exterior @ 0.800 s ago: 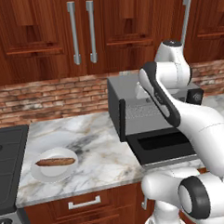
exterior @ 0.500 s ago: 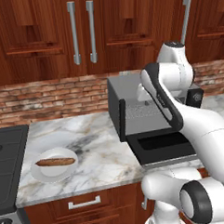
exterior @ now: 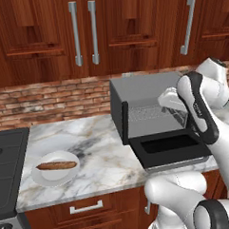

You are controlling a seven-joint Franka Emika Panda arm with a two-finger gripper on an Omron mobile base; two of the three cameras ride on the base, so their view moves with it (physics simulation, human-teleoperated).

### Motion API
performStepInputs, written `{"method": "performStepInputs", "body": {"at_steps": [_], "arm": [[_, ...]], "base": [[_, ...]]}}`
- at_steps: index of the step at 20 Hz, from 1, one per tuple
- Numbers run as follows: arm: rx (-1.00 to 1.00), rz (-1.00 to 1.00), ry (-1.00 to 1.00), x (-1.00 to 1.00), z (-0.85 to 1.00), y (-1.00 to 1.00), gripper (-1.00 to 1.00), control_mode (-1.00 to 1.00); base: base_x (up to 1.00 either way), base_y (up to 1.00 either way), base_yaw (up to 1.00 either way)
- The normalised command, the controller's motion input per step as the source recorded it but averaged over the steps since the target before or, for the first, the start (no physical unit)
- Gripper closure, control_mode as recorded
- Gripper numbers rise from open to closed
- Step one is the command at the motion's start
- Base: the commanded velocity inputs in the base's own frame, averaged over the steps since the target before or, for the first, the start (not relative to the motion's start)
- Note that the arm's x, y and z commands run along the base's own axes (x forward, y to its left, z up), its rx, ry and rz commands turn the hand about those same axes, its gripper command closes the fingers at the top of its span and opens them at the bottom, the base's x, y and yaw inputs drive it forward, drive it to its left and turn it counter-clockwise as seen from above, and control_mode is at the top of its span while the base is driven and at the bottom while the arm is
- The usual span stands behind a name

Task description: Pull the toaster oven rack outwards. Pick up the baguette from the plate and place it on the toaster oven rack. Close the toaster oven door fully and set the temperature to the lowest setting.

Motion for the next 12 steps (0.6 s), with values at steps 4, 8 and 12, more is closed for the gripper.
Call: {"method": "performStepInputs", "body": {"at_steps": [4, 8, 12], "arm": [[0.43, -0.15, -0.1, 0.13, -0.01, -0.29, -1.0, -1.0], [0.42, -0.28, 0.0, 0.25, -0.01, -0.1, -1.0, -1.0], [0.38, -0.3, -0.01, 0.22, -0.02, 0.0, -1.0, -1.0]], "base": [[0.0, 0.0, 0.0], [0.0, 0.0, 0.0], [0.0, 0.0, 0.0]]}}
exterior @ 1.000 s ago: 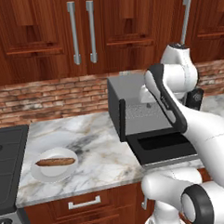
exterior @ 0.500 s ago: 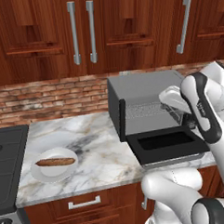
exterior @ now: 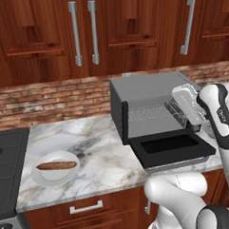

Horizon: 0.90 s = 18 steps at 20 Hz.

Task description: Pull the toaster oven rack outwards. Pick up the baguette from the plate and place it on the toaster oven rack. Close the toaster oven door fully and set the temperature to the lowest setting.

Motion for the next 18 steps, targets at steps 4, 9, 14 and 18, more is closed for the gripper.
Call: {"method": "performStepInputs", "body": {"at_steps": [4, 9, 14, 18], "arm": [[0.11, -0.19, 0.12, 0.3, 0.0, 0.0, -1.0, -1.0], [-0.04, -0.09, 0.19, 0.4, -0.15, 0.12, -1.0, -1.0], [-0.02, 0.0, 0.02, 0.29, -0.42, 0.0, -1.0, -1.0], [0.0, 0.0, 0.0, 0.1, -0.51, -0.02, -1.0, -1.0]], "base": [[0.0, 0.0, 0.0], [0.0, 0.0, 0.0], [0.0, 0.0, 0.0], [0.0, 0.0, 0.0]]}}
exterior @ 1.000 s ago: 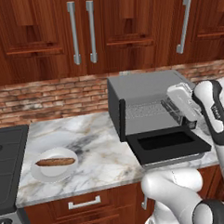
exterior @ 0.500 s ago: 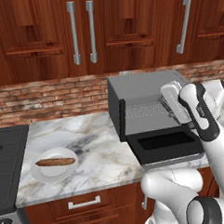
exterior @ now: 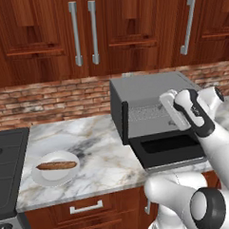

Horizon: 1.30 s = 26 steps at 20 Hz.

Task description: Pull the toaster oven rack outwards. Pick up the baguette from the plate and place it on the toaster oven rack. Close the toaster oven door fully and set the temperature to the lowest setting.

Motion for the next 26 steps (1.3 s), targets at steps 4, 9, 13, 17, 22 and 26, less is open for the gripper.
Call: {"method": "performStepInputs", "body": {"at_steps": [4, 9, 13, 17, 22, 26], "arm": [[0.0, 0.0, -0.02, 0.16, -0.3, 0.0, -1.0, -1.0], [0.0, 0.0, -0.06, 0.4, -0.12, -0.02, -1.0, -1.0], [0.0, 0.0, -0.02, 0.36, -0.03, -0.01, -1.0, -1.0], [0.0, 0.0, 0.0, 0.02, -0.07, 0.0, -1.0, -1.0], [0.01, 0.0, 0.0, 0.0, -0.28, 0.0, -1.0, -1.0], [0.0, 0.0, 0.0, 0.02, -0.34, 0.0, -1.0, -1.0]], "base": [[0.0, 0.0, 0.0], [0.0, 0.0, 0.0], [0.0, 0.0, 0.0], [0.0, 0.0, 0.0], [0.0, 0.0, 0.0], [0.0, 0.0, 0.0]]}}
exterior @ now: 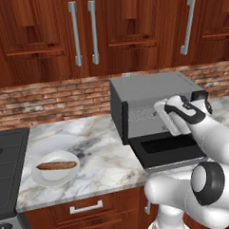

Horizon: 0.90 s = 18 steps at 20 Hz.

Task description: Pull the toaster oven rack outwards. Pick up the baguette from the plate and place it on the toaster oven rack. Close the toaster oven door fully and set the temperature to the lowest setting.

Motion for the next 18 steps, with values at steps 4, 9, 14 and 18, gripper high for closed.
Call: {"method": "performStepInputs", "body": {"at_steps": [4, 9, 14, 18], "arm": [[0.0, 0.01, -0.01, 0.08, -0.39, 0.0, -1.0, -1.0], [0.0, 0.03, -0.01, 0.28, -0.11, -0.03, -1.0, -1.0], [0.0, 0.08, 0.0, 0.28, 0.0, -0.04, -1.0, -1.0], [0.0, 0.09, 0.0, 0.01, -0.01, 0.0, -1.0, -1.0]], "base": [[0.0, 0.0, 0.0], [0.0, 0.0, 0.0], [0.0, 0.0, 0.0], [0.0, 0.0, 0.0]]}}
